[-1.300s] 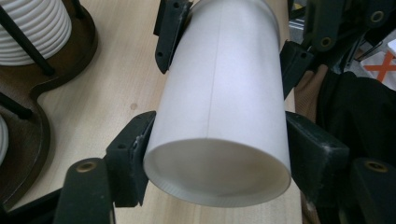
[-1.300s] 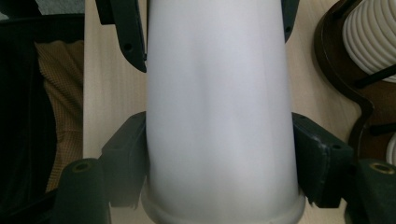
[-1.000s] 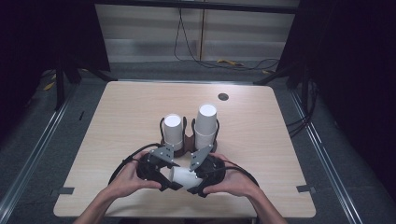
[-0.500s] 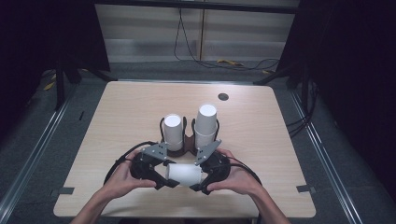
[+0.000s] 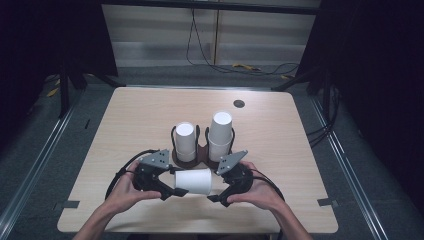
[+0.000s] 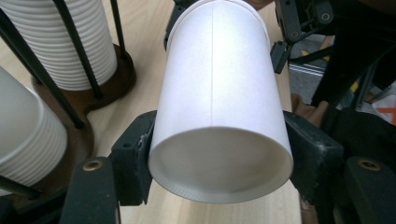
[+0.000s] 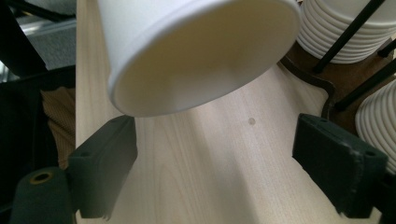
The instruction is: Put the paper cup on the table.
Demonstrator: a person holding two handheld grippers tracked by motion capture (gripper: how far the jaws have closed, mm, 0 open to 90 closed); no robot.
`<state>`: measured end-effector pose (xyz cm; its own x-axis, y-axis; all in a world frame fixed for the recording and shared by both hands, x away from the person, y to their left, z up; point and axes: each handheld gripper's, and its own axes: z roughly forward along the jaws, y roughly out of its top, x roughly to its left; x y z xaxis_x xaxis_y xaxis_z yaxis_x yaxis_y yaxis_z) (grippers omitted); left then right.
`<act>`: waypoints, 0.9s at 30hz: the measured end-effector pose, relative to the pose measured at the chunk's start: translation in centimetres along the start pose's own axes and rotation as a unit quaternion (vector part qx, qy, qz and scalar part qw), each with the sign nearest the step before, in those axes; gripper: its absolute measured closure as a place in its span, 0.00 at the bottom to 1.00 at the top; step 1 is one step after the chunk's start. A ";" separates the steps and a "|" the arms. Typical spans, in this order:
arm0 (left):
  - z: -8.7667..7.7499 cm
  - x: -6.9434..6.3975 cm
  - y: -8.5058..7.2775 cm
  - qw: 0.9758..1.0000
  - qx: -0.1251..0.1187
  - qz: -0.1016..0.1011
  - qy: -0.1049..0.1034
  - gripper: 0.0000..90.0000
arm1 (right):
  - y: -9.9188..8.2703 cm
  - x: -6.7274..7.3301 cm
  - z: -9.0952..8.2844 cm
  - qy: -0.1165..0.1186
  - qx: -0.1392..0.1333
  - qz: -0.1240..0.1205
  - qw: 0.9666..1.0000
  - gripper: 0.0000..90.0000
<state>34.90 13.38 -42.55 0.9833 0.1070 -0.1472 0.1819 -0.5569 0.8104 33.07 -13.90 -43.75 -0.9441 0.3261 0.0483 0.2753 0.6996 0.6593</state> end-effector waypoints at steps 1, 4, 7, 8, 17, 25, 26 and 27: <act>0.0 0.0 0.0 1.000 -0.001 0.000 -0.003 0.37 | -0.2 0.0 0.0 -0.002 -0.002 0.002 1.000 0.16; 0.1 0.0 -0.2 1.000 -0.009 0.003 -0.003 0.38 | -0.6 0.0 -0.2 -0.003 -0.018 0.006 1.000 0.16; 0.2 0.0 -0.4 1.000 -0.017 0.002 -0.001 0.38 | -0.5 0.2 -0.5 -0.006 -0.041 0.008 0.999 0.15; 0.2 0.0 -0.5 1.000 -0.021 0.000 -0.001 0.38 | -0.5 0.2 -0.6 -0.002 -0.050 0.006 0.999 0.16; -0.1 0.2 -0.9 0.999 -0.052 -0.010 -0.004 0.38 | -1.1 0.5 -1.1 0.002 -0.114 0.011 0.993 0.15; 0.1 0.0 -1.0 0.997 -0.073 -0.008 -0.004 0.38 | -1.1 0.4 -1.9 0.003 -0.188 0.022 0.982 0.15; 0.2 0.0 -0.9 0.997 -0.076 -0.007 -0.007 0.38 | -1.0 0.4 -2.0 0.005 -0.192 0.024 0.981 0.16; 0.2 -0.1 -0.9 0.997 -0.078 -0.007 -0.007 0.38 | -1.0 0.4 -2.0 0.007 -0.197 0.025 0.980 0.16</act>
<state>34.63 13.72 -43.37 0.9810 0.1019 -0.1653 0.1930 -0.4204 0.8866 32.03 -15.72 -42.94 -0.9343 0.3435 0.0954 0.2318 0.3821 0.8946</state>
